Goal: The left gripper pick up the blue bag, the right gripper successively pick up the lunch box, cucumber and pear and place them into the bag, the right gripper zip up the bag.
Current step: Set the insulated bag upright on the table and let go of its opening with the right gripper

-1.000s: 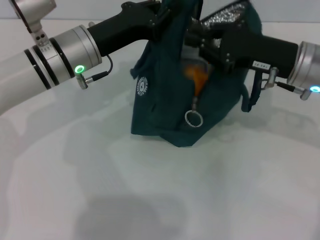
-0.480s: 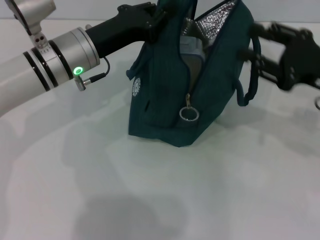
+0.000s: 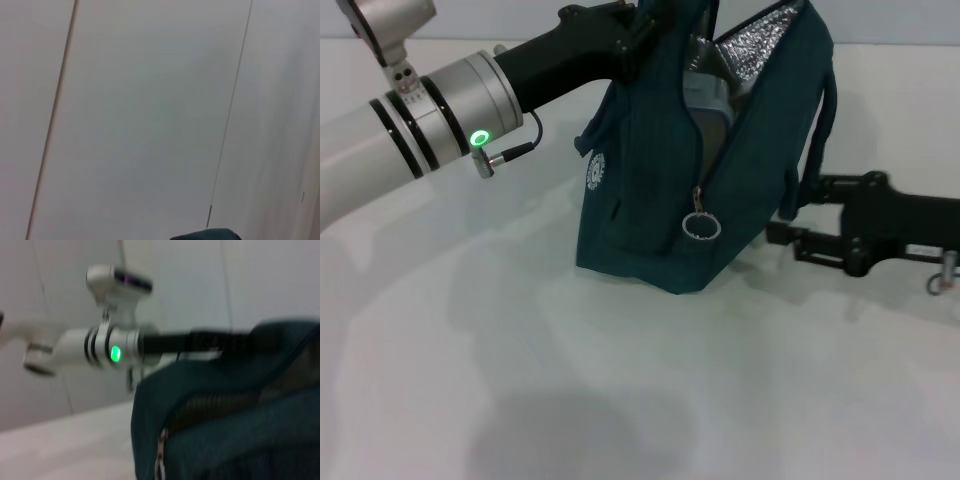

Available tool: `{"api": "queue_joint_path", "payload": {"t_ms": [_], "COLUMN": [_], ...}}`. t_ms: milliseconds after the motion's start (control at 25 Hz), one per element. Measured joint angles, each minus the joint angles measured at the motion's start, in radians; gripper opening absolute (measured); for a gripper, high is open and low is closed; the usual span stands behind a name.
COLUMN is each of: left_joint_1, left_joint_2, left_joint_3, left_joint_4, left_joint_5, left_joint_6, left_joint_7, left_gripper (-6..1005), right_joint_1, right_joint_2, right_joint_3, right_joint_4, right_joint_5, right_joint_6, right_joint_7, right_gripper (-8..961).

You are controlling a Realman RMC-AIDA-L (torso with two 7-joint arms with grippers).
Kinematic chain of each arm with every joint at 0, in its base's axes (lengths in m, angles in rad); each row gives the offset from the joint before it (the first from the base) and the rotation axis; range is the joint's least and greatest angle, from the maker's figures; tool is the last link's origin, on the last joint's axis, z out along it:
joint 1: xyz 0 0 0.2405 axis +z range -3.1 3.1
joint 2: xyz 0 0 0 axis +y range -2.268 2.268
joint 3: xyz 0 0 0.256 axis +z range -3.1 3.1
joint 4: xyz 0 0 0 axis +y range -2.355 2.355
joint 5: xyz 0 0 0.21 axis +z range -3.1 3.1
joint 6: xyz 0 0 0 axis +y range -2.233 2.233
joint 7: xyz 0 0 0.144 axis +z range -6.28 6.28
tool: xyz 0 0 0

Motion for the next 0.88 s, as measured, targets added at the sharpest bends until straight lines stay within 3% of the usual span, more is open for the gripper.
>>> {"api": "queue_joint_path", "payload": {"t_ms": [80, 240, 360, 480, 680, 800, 880], "left_joint_1": [0.000, 0.003, 0.006, 0.008, 0.016, 0.024, 0.063], "left_joint_2": [0.000, 0.000, 0.000, 0.000, 0.000, 0.001, 0.005], "left_joint_3": [0.000, 0.000, 0.000, 0.000, 0.000, 0.005, 0.026], "left_joint_4": [0.000, 0.000, 0.000, 0.000, 0.000, 0.000, 0.005], "left_joint_5": [0.000, 0.000, 0.000, 0.000, 0.002, 0.007, 0.009], "left_joint_6": [0.000, 0.001, 0.001, 0.001, 0.008, 0.020, 0.114], "left_joint_7": [0.000, 0.001, 0.006, 0.022, 0.037, 0.064, 0.143], "left_gripper": [113, 113, 113, 113, 114, 114, 114], "right_joint_1": [0.016, 0.022, 0.001, -0.044, -0.061, -0.057, -0.050], "right_joint_2": [0.017, 0.025, 0.025, 0.027, 0.027, 0.026, 0.019], "right_joint_3": [0.000, -0.002, 0.008, 0.031, 0.036, 0.039, 0.039], "right_joint_4": [-0.005, -0.008, -0.031, -0.057, -0.031, -0.017, -0.017], "right_joint_5": [-0.047, -0.070, -0.053, 0.035, 0.237, 0.315, 0.331], "right_joint_6": [0.026, 0.036, 0.030, 0.025, 0.016, 0.014, 0.006], "right_joint_7": [0.012, 0.013, 0.002, -0.059, -0.150, -0.184, -0.183], "right_gripper": [511, 490, 374, 259, 71, 69, 68]}}
